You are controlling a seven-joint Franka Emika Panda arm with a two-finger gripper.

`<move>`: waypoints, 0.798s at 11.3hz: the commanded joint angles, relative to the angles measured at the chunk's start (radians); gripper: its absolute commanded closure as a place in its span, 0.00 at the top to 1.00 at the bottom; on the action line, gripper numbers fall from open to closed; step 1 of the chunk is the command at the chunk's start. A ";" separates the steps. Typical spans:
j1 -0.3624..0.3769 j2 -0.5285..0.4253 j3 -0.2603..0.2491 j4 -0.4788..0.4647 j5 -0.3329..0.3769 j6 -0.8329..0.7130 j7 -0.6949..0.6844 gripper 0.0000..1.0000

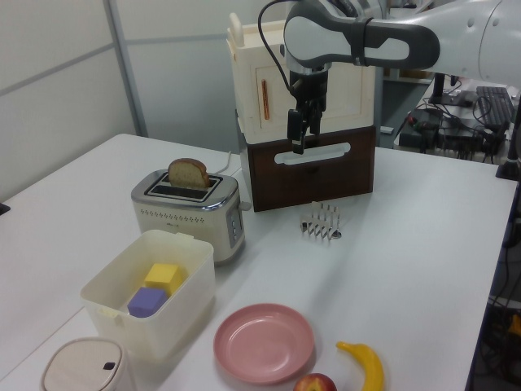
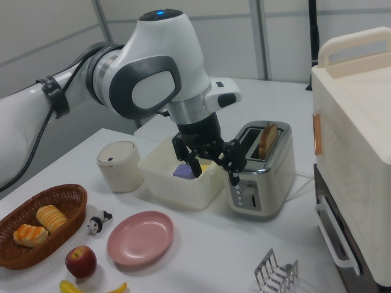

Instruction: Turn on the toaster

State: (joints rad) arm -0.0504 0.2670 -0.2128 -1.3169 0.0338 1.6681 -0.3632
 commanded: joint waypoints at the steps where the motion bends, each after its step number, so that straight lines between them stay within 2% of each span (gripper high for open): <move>1: 0.008 -0.032 -0.002 -0.031 -0.012 -0.019 0.001 1.00; 9: 0.007 -0.042 0.000 -0.038 -0.011 -0.047 -0.003 1.00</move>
State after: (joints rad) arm -0.0505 0.2633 -0.2128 -1.3171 0.0338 1.6399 -0.3632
